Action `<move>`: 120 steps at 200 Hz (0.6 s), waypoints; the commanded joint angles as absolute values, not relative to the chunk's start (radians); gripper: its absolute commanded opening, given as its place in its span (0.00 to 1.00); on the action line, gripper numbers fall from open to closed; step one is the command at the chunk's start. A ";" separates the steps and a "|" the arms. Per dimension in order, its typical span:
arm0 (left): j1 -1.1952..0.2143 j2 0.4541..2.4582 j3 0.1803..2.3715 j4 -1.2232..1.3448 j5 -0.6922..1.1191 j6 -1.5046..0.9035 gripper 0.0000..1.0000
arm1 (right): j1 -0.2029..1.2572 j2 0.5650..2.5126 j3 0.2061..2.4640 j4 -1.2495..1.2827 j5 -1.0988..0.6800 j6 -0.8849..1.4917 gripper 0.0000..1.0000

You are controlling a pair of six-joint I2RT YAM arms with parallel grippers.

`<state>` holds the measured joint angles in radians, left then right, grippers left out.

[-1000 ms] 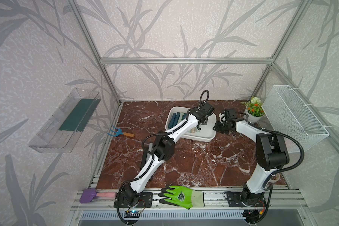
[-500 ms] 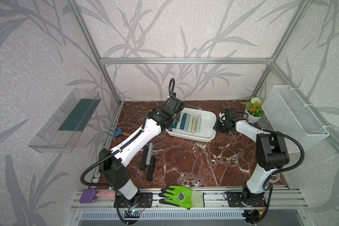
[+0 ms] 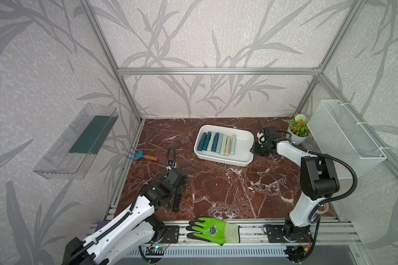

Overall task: Put the pruning pliers into the storage box
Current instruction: Pick up the pruning pliers from the center of the board.

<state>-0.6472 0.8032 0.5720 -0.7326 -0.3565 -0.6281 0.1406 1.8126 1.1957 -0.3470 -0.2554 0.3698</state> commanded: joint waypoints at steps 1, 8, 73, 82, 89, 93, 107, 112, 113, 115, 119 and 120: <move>-0.649 0.789 0.547 -0.734 -0.330 -0.743 0.69 | 0.140 1.822 1.203 -0.390 -0.246 0.351 0.29; -0.650 0.805 0.541 -0.741 -0.317 -0.760 0.70 | 0.140 1.822 1.200 -0.388 -0.244 0.353 0.29; -0.824 0.865 0.430 -0.699 -0.347 -0.915 0.72 | 0.139 1.827 1.204 -0.395 -0.238 0.343 0.29; -0.846 0.864 0.426 -0.707 -0.361 -0.929 0.72 | 0.138 1.829 1.205 -0.394 -0.238 0.343 0.29; -0.858 0.861 0.426 -0.711 -0.368 -0.934 0.72 | 0.138 1.830 1.205 -0.395 -0.239 0.344 0.29; -0.864 0.862 0.425 -0.710 -0.370 -0.934 0.71 | 0.138 1.830 1.204 -0.394 -0.242 0.345 0.29; -0.869 0.868 0.423 -0.712 -0.374 -0.944 0.70 | 0.139 1.833 1.202 -0.387 -0.245 0.347 0.29; -0.868 0.871 0.422 -0.715 -0.375 -0.951 0.70 | 0.138 1.833 1.203 -0.388 -0.245 0.348 0.29; -0.868 0.874 0.422 -0.715 -0.376 -0.952 0.70 | 0.138 1.833 1.203 -0.389 -0.245 0.348 0.29; -0.868 0.876 0.422 -0.714 -0.378 -0.955 0.70 | 0.138 1.834 1.204 -0.389 -0.245 0.348 0.29; -0.868 0.883 0.420 -0.715 -0.379 -0.959 0.69 | 0.138 1.833 1.203 -0.389 -0.246 0.349 0.29; -0.868 0.883 0.420 -0.713 -0.379 -0.960 0.69 | 0.138 1.833 1.204 -0.389 -0.247 0.349 0.29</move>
<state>-0.8631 0.8692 0.4271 -0.7025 -0.3225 -0.8948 0.1402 1.8133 1.1957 -0.3473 -0.2550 0.3614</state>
